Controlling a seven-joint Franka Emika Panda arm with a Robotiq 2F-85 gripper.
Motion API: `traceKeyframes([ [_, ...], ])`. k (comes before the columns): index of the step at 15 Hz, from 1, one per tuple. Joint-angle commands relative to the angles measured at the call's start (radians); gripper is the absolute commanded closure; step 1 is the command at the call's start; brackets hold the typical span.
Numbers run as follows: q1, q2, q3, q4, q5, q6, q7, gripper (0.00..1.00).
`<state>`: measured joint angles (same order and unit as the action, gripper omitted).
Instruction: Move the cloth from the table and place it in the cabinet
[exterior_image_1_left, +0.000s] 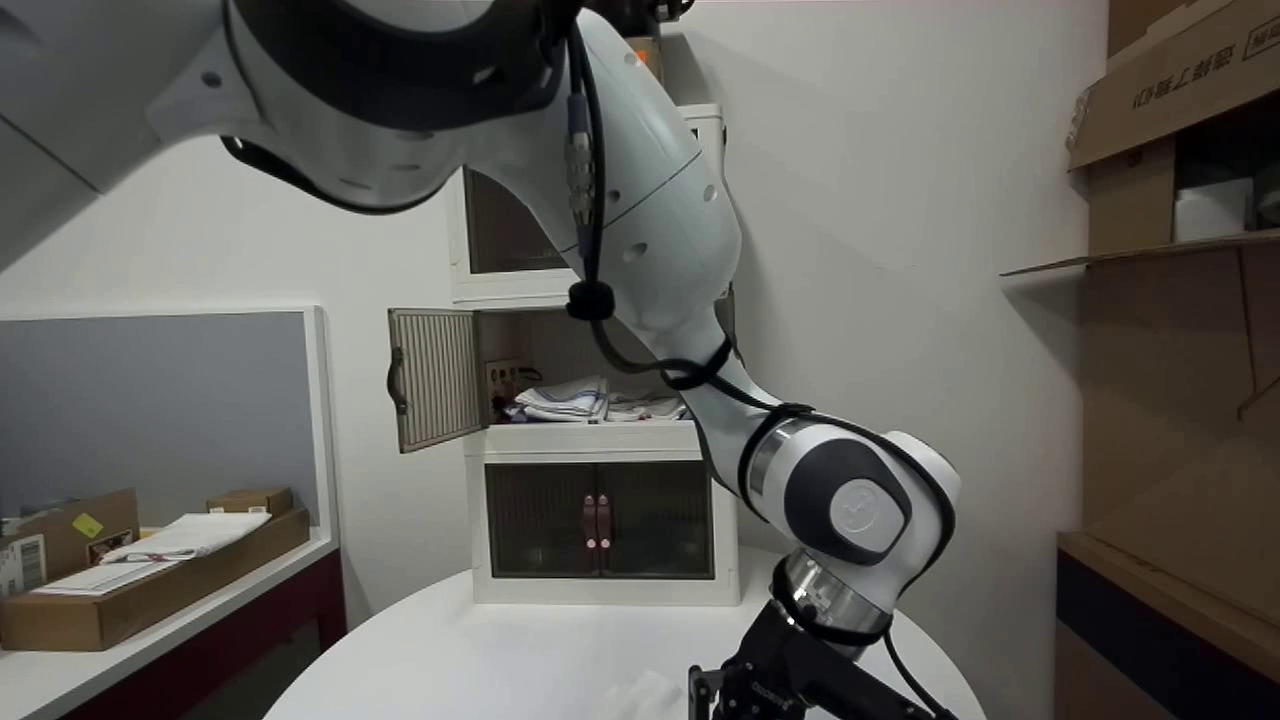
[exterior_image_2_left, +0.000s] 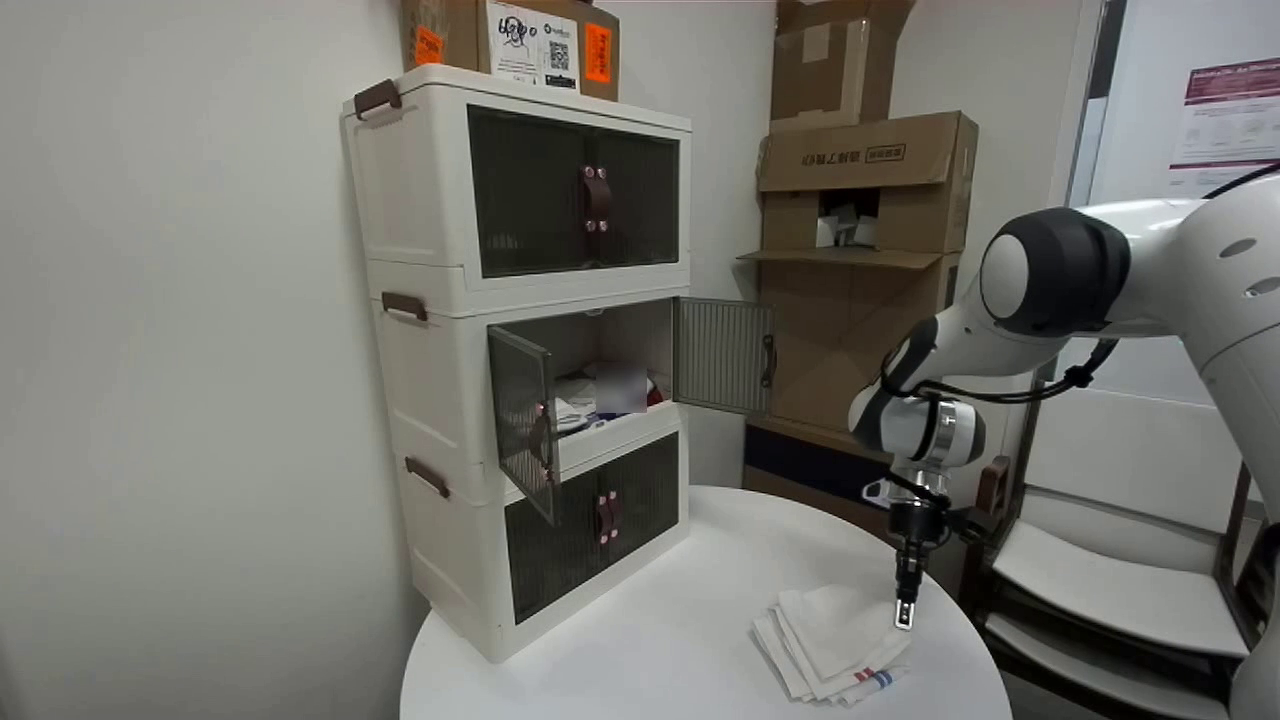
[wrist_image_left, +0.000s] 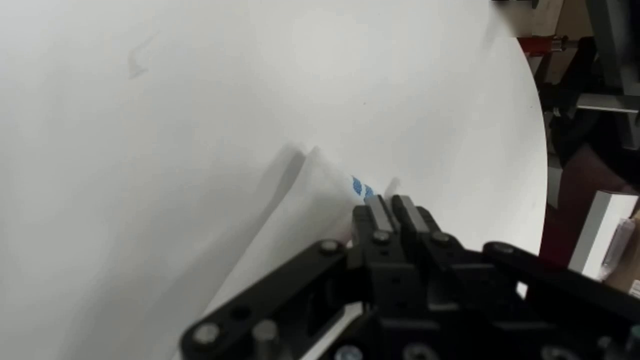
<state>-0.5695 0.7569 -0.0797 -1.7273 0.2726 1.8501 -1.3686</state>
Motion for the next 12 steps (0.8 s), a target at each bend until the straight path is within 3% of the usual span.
traceKeyframes([
  [1,0.035,-0.05,-0.011,-0.034,-0.014,-0.007,0.029,0.98],
  [6,0.112,-0.138,-0.008,-0.083,-0.03,0.014,0.061,0.98],
  [12,0.21,-0.27,-0.003,-0.186,-0.032,0.131,0.137,0.98],
])
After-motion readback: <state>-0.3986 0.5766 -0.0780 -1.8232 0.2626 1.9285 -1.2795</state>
